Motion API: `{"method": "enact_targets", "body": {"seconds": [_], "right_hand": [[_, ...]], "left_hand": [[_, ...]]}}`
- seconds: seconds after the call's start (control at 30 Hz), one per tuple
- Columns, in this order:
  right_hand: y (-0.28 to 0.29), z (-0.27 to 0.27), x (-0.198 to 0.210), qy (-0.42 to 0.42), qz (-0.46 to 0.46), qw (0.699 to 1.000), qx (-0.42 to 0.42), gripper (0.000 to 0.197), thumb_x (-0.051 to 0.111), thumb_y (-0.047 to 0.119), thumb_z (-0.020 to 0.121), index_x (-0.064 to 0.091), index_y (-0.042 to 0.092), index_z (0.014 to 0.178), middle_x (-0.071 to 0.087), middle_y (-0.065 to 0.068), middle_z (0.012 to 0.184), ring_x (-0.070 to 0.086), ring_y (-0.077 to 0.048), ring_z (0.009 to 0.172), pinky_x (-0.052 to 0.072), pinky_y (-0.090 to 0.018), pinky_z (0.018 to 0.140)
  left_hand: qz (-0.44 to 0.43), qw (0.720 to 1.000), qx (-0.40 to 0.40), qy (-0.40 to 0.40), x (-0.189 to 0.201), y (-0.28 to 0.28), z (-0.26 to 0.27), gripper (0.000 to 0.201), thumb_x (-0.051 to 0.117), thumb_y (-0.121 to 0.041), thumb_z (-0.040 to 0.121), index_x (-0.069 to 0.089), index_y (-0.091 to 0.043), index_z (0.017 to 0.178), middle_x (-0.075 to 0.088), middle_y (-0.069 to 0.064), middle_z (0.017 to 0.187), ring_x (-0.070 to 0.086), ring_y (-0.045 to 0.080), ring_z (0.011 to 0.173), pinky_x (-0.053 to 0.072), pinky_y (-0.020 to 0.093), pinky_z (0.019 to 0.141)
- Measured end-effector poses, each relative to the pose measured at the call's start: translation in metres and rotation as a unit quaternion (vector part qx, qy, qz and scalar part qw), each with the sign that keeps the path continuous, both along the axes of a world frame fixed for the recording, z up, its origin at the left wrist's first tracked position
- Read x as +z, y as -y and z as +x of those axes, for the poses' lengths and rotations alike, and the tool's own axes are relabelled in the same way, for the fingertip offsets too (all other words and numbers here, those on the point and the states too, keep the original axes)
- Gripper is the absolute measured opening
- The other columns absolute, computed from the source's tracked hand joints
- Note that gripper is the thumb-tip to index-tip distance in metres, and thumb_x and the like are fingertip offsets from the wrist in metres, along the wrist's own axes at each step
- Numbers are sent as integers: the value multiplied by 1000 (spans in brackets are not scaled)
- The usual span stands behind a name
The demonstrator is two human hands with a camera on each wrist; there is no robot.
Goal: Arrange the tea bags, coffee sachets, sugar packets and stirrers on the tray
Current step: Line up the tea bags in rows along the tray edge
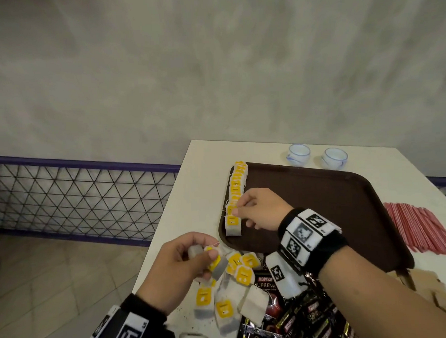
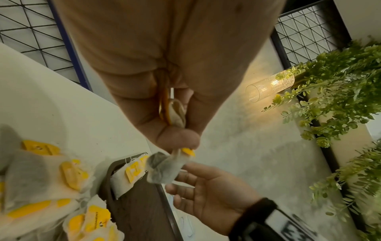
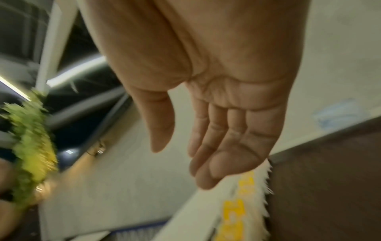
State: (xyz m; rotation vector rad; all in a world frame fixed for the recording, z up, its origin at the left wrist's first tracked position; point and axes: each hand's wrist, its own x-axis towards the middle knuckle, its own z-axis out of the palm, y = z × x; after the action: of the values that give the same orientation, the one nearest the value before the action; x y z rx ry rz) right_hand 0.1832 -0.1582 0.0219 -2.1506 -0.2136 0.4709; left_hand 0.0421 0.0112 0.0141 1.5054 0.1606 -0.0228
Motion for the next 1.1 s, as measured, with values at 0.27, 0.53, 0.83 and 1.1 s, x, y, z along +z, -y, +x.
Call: {"method": "enact_targets", "body": {"seconds": [0.27,0.53,0.83,1.1], "right_hand": [[29,-83,34,-70,146,971,173,30,76,21,78,64,14,105,67,-19,99,62,-18,72,52,-32,63],[40,-95,15,-37,162,983,78,14,72,3,81,65,5,92,65,-8,77,59,-17,65,49,-22,52],[32,-26,-33,-40,79,982,-165,22,78,2,73,64,18,66,65,-1,66,59,-15,62,48,-29,62],[-23,14,-59,-103,-69,983,-137,28,73,6,76,54,23,65,65,-7,92,66,-20,89,57,-37,87]], "left_hand": [[-18,996,-72,40,16,16,-2,20,74,-2,73,67,-1,92,69,1,75,59,9,57,50,20,52],[-14,998,-47,34,17,18,-3,25,71,9,74,66,1,97,65,2,77,61,11,66,53,23,56],[-36,998,40,-31,-11,-2,-3,31,70,11,74,64,-4,101,65,16,100,65,20,76,56,22,61],[-53,996,53,-57,-28,-20,-4,44,66,21,70,62,-6,105,62,20,109,69,25,84,59,27,69]]}}
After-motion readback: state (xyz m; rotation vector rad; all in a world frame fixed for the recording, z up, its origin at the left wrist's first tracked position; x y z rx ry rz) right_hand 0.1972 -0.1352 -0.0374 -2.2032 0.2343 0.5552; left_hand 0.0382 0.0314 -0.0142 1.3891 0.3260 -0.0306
